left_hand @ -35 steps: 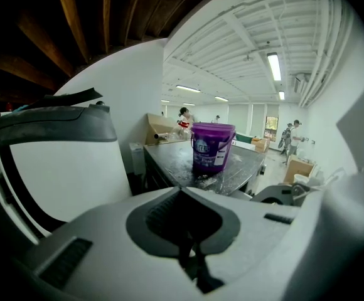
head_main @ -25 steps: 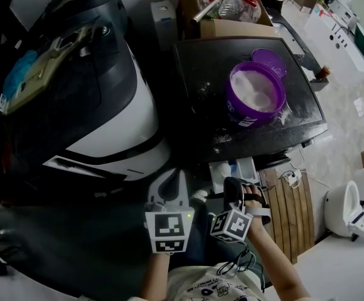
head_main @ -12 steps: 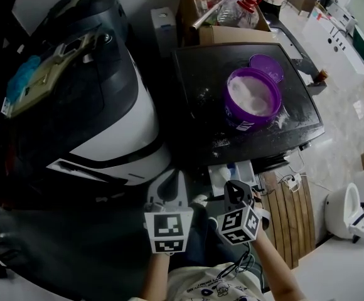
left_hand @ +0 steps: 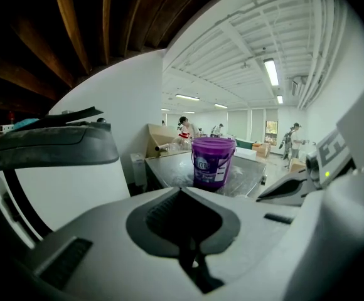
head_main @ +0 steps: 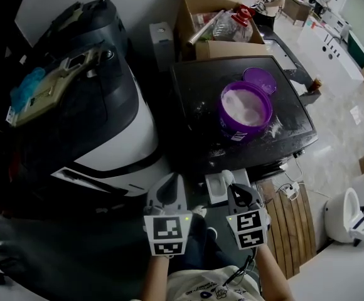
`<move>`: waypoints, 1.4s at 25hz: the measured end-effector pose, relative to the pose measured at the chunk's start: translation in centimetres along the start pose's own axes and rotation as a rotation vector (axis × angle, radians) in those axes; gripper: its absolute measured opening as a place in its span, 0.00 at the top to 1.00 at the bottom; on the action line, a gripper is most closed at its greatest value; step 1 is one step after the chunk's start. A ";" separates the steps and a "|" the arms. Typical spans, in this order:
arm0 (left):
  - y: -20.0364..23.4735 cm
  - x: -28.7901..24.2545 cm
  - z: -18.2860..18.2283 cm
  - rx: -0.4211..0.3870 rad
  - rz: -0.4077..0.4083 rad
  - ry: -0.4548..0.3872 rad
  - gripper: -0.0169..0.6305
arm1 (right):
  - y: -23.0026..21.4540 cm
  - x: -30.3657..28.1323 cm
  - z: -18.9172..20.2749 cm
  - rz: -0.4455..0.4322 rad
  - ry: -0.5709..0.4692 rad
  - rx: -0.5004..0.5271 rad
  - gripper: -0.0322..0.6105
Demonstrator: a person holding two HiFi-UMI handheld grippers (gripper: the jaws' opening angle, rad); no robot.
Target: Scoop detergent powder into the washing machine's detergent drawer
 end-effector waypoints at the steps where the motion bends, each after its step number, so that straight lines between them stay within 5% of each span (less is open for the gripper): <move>1: 0.0 0.1 -0.2 -0.002 0.000 -0.005 0.97 | -0.4 0.4 -0.5 0.010 -0.018 -0.018 0.92; 18: -0.4 1.6 -5.5 -0.041 -0.006 -0.119 0.97 | -4.9 4.8 -6.4 0.132 -0.261 -0.190 0.92; 35: -0.9 2.1 -10.2 -0.066 -0.005 -0.231 0.97 | -8.1 8.5 -10.4 0.230 -0.416 -0.213 0.92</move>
Point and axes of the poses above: the fingertips, and each gripper's own axes: x backward along the fingers, y to its left, z out of its underside, the point moved 7 cm from there along x, backward along the fingers, and after that the axes turned 5 degrees about x, right-handed, at the moved point
